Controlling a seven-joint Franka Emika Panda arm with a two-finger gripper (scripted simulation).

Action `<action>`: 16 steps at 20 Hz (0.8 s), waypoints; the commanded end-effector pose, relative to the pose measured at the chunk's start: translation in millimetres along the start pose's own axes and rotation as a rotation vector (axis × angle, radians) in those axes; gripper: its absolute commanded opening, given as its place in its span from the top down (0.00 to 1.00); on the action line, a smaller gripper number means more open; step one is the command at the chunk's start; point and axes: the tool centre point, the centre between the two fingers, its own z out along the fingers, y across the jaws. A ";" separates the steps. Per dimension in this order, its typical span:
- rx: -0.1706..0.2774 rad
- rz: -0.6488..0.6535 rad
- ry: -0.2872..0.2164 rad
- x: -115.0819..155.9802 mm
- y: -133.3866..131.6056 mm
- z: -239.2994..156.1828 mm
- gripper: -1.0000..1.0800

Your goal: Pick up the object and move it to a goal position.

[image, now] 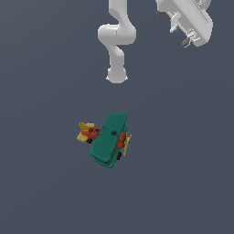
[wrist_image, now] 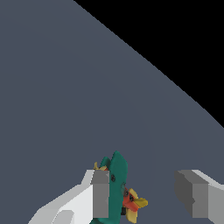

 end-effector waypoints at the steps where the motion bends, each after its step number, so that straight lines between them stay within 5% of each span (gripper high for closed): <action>1: -0.025 -0.021 0.022 -1.2 -8.4 1.2 0.38; 16: -0.165 -0.169 0.103 -28.4 -56.6 36.0 0.38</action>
